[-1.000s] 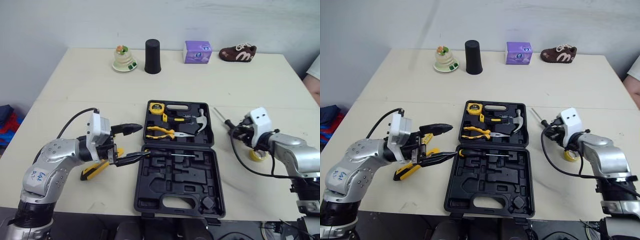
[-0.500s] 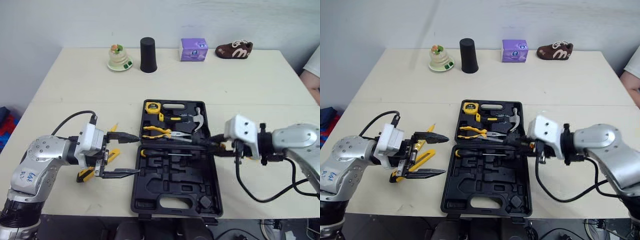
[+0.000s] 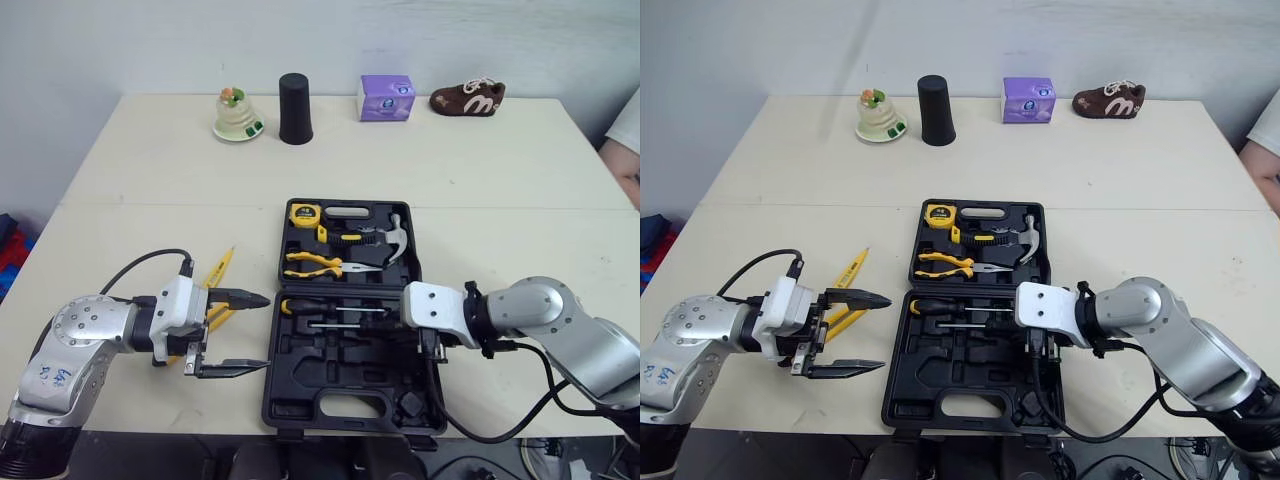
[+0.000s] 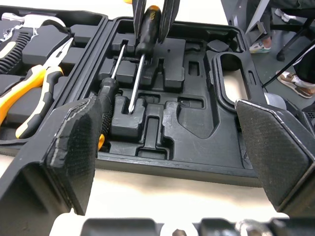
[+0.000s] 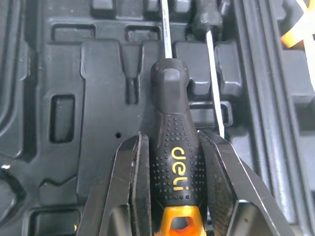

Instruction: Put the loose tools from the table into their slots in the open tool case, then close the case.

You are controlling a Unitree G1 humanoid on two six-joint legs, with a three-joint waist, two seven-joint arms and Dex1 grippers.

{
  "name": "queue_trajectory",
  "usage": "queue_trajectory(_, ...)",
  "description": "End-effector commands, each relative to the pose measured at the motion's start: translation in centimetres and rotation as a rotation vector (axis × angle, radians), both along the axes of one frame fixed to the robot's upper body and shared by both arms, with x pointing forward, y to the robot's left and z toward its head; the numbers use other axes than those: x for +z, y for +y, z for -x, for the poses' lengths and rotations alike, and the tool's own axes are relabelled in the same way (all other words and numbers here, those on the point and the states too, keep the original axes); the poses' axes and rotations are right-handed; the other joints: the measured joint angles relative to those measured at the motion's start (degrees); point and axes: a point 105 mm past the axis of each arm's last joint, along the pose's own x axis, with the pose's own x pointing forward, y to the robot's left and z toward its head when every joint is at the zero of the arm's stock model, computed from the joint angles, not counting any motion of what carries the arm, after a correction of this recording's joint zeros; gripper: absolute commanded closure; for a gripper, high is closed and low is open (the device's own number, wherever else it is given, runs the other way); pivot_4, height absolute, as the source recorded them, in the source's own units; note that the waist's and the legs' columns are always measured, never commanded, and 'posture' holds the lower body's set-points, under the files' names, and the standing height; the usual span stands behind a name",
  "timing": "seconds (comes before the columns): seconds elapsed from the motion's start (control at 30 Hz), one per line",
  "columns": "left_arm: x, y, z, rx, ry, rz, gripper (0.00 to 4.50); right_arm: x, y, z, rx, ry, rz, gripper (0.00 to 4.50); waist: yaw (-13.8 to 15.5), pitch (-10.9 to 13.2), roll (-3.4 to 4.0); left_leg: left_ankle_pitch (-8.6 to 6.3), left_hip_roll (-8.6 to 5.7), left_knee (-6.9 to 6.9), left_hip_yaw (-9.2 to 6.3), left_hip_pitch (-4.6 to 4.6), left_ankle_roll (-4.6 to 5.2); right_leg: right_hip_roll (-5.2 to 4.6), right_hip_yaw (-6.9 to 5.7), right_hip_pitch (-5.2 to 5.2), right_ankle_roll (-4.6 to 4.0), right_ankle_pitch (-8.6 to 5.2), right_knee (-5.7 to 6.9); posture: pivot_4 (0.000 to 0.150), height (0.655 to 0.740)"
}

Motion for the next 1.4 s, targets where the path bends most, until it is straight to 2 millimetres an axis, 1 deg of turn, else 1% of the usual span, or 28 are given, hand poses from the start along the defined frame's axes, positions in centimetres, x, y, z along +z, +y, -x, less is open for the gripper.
queue_trajectory(0.03,0.4,0.4,0.1,0.004,-0.029,-0.016,0.0,0.2,0.0,-0.2,-0.004,-0.023,0.017,3.51,0.0,0.0,0.0,0.0,0.0,0.0,0.0,0.0,0.0,0.0,0.0,0.0,0.0,0.0,0.01,0.15,0.74)
queue_trajectory(0.17,0.3,0.3,0.1,0.006,-0.029,-0.011,0.0,0.2,0.1,-0.6,-0.032,-0.038,0.007,3.51,0.0,0.0,-0.01,0.0,0.02,0.04,-0.01,0.0,-0.01,0.04,-0.01,0.0,-0.02,-0.01,0.07,0.15,0.74)
queue_trajectory(0.23,0.3,0.2,0.2,0.005,-0.029,-0.01,0.0,0.3,0.1,-0.5,-0.023,-0.029,-0.001,2.46,0.0,0.0,-0.01,0.0,0.02,0.08,-0.01,0.01,-0.01,0.04,-0.01,0.0,-0.01,-0.01,0.11,0.15,0.74)
queue_trajectory(0.27,0.3,0.2,0.2,0.005,-0.029,-0.009,0.0,1.2,0.6,-0.4,0.012,-0.048,-0.05,2.12,0.0,0.0,-0.01,0.0,0.02,0.11,-0.01,0.01,-0.01,0.04,0.0,-0.01,-0.02,-0.01,0.17,0.15,0.74)
queue_trajectory(0.3,0.3,0.2,0.1,0.006,-0.029,-0.009,0.0,1.8,0.7,-0.2,0.04,-0.056,-0.067,1.67,0.0,0.0,-0.01,0.0,0.01,0.13,-0.01,0.01,0.0,0.03,0.0,-0.01,-0.02,-0.01,0.21,0.15,0.74)
queue_trajectory(0.37,0.3,0.3,0.1,0.006,-0.029,-0.009,0.0,2.8,0.6,-0.2,0.07,-0.08,-0.101,1.67,0.0,0.0,-0.01,0.0,0.01,0.19,-0.01,0.01,0.0,0.02,0.0,-0.01,-0.02,-0.01,0.26,0.15,0.74)
queue_trajectory(0.43,0.4,0.3,0.1,0.008,-0.029,-0.006,0.0,3.6,0.5,-0.6,0.07,-0.102,-0.159,1.67,0.0,0.0,-0.02,0.0,0.0,0.23,-0.01,0.01,0.01,0.08,0.0,-0.01,-0.02,-0.01,0.34,0.15,0.74)
queue_trajectory(0.53,0.5,0.3,-0.2,0.009,-0.033,-0.003,0.0,5.2,1.8,0.0,0.166,-0.085,-0.407,1.67,0.0,0.0,-0.12,0.0,0.0,0.26,-0.01,0.02,0.02,0.19,0.02,0.0,-0.02,-0.01,0.38,0.15,0.74)
queue_trajectory(0.57,0.5,0.2,-0.2,0.009,-0.035,-0.001,0.0,5.3,2.0,0.2,0.18,-0.064,-0.456,1.9,0.0,0.0,-0.13,0.0,-0.01,0.27,-0.01,0.02,0.01,0.24,0.02,0.01,-0.02,-0.01,0.39,0.15,0.74)
queue_trajectory(0.63,0.5,0.1,-0.3,0.008,-0.037,0.0,0.0,4.5,2.3,0.3,0.18,-0.026,-0.488,2.45,0.1,0.0,-0.11,0.01,-0.02,0.26,-0.02,0.02,0.0,0.25,0.01,-0.01,-0.04,-0.02,0.44,0.15,0.74)
queue_trajectory(0.77,0.6,0.0,-0.4,0.005,-0.038,-0.002,0.0,1.5,2.7,0.0,0.194,-0.015,-0.458,4.44,0.1,0.0,-0.13,-0.02,-0.02,0.37,0.0,0.02,0.04,0.25,-0.02,0.0,-0.04,-0.02,0.5,0.15,0.74)
queue_trajectory(0.83,0.6,0.0,-0.5,0.004,-0.04,-0.003,0.0,0.4,2.6,-0.4,0.179,-0.001,-0.449,4.44,0.1,0.0,-0.13,-0.05,-0.04,0.47,0.03,0.02,0.1,0.24,-0.07,0.01,-0.03,-0.02,0.6,0.15,0.74)
queue_trajectory(0.93,0.7,0.0,-0.5,0.004,-0.043,-0.007,0.0,-2.2,1.7,-0.7,0.167,0.032,-0.379,4.44,0.1,0.0,-0.13,-0.06,-0.04,0.65,0.05,0.02,0.12,0.24,-0.07,0.0,-0.03,-0.01,0.77,0.15,0.74)
queue_trajectory(1.07,0.8,0.3,-0.7,0.018,-0.051,-0.014,0.0,-4.3,0.9,-1.6,0.079,0.066,-0.375,4.44,-0.1,0.0,-0.16,-0.05,-0.02,0.67,0.04,0.17,0.12,0.22,-0.05,0.11,-0.02,-0.01,0.87,0.15,0.74)
queue_trajectory(1.13,0.8,0.3,-0.7,0.02,-0.051,-0.016,0.0,-5.5,0.3,-1.5,0.058,0.103,-0.335,4.44,-0.3,0.0,-0.17,-0.04,0.02,0.67,0.05,0.31,0.1,0.19,0.0,0.23,-0.06,0.02,0.89,0.15,0.74)
queue_trajectory(1.2,0.8,0.3,-0.6,0.02,-0.048,-0.017,0.0,-6.1,0.1,-1.3,0.018,0.148,-0.337,4.44,-0.3,-0.1,-0.24,-0.04,0.05,0.66,0.04,0.39,0.1,0.12,0.04,0.29,-0.11,0.09,0.91,0.15,0.74)
queue_trajectory(1.27,0.8,0.2,-0.5,0.02,-0.046,-0.018,0.0,-6.1,0.5,-0.8,0.015,0.187,-0.377,4.44,-0.4,-0.2,-0.39,-0.05,0.1,0.65,0.0,0.55,0.11,0.0,0.05,0.45,-0.17,0.12,0.89,0.15,0.74)
queue_trajectory(1.37,0.8,0.2,-0.4,0.024,-0.045,-0.017,0.0,-4.3,1.5,0.1,0.083,0.187,-0.466,4.44,-0.3,-0.3,-0.52,-0.07,0.13,0.61,-0.12,0.59,0.11,-0.06,-0.07,0.56,-0.25,0.1,0.87,0.15,0.74)
queue_trajectory(1.4,0.8,0.2,-0.4,0.025,-0.044,-0.017,0.0,-3.3,1.8,0.2,0.099,0.171,-0.507,4.44,-0.2,-0.3,-0.53,-0.08,0.13,0.59,-0.14,0.57,0.08,-0.09,-0.11,0.56,-0.28,0.08,0.86,0.15,0.74)
